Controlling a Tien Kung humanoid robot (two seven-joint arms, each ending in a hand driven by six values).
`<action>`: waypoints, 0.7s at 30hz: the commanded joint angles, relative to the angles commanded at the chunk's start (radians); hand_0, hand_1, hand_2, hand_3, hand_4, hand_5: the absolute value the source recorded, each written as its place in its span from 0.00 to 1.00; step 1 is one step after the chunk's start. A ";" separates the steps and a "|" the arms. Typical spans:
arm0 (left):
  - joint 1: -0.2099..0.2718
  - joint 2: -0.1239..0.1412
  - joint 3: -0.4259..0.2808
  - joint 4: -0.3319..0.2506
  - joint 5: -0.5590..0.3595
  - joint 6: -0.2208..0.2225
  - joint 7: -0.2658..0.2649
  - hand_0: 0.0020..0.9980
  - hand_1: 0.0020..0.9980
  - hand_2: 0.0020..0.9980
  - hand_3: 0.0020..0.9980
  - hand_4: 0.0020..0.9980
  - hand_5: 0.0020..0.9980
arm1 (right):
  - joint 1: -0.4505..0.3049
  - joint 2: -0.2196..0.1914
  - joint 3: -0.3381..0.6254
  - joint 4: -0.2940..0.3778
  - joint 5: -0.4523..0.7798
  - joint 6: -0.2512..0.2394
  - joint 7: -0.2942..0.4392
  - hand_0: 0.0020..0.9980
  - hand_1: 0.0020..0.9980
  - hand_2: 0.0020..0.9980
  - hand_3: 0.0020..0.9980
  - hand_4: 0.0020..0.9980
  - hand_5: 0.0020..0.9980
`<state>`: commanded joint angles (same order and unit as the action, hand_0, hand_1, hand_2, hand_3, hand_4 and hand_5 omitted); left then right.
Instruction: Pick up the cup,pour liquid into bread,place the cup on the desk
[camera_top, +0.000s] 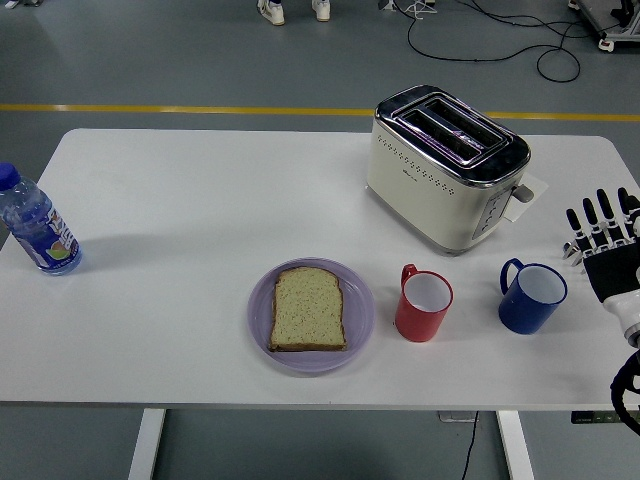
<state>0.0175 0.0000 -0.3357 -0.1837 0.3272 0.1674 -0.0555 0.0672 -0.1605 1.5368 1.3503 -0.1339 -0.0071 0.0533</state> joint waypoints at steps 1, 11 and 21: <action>0.000 0.000 0.001 0.000 -0.001 0.000 0.000 0.65 0.64 0.64 0.53 0.29 0.77 | -0.001 0.000 0.001 -0.001 -0.004 -0.001 0.000 0.66 0.59 0.65 0.58 0.61 0.20; -0.006 0.000 -0.006 -0.002 0.004 0.000 -0.001 0.65 0.64 0.64 0.53 0.30 0.77 | 0.008 0.004 0.029 -0.045 0.001 0.004 0.017 0.66 0.59 0.65 0.59 0.60 0.21; -0.012 0.000 -0.013 -0.003 0.005 0.000 0.000 0.65 0.64 0.64 0.53 0.29 0.76 | 0.016 0.013 0.049 -0.101 0.041 0.015 0.024 0.65 0.59 0.65 0.59 0.60 0.21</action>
<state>0.0050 0.0000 -0.3488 -0.1866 0.3325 0.1669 -0.0558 0.0829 -0.1472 1.5859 1.2493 -0.0929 0.0074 0.0768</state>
